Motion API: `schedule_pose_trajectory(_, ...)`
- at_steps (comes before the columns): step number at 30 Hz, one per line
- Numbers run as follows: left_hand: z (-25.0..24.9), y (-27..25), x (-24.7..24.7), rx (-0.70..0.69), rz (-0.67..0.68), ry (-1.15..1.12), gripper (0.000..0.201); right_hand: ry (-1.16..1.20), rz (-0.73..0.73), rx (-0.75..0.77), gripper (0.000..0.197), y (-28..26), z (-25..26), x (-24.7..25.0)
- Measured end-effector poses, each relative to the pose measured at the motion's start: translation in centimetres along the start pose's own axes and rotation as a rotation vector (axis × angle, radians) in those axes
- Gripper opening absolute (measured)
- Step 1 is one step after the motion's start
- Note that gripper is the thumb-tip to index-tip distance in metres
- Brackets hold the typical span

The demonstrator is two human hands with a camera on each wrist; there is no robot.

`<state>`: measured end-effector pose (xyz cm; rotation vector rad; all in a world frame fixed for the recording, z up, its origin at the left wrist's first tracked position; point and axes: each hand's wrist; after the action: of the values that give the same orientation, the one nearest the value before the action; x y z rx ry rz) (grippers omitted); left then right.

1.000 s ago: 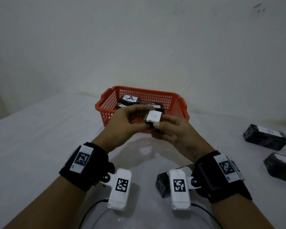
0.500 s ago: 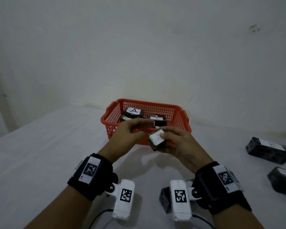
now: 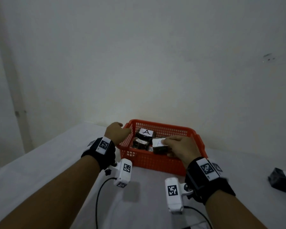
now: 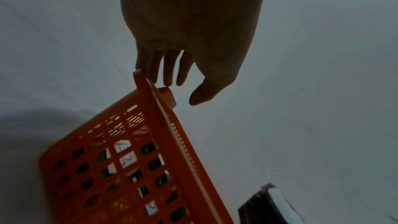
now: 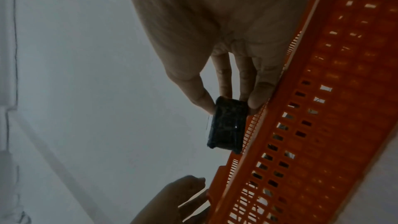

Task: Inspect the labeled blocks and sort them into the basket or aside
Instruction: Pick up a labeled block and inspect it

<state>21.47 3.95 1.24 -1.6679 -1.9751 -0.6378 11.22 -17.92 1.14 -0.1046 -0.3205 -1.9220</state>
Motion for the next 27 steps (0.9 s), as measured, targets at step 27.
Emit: schedule_pose_trajectory(27, 1.1, 4.3, -3.1, 0.113, 0.235, -0.038, 0.038, -0.655, 0.315, -0.227, 0.034, 9.5, -3.8, -6.0)
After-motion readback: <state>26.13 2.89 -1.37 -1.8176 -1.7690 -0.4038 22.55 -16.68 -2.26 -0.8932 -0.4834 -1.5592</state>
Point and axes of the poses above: each hand's wrist, its own y-axis towards the middle knuckle, its own x-axis out of the back of the hand, z = x × y, and after that the axes turned 7 degrees about x, right-handed
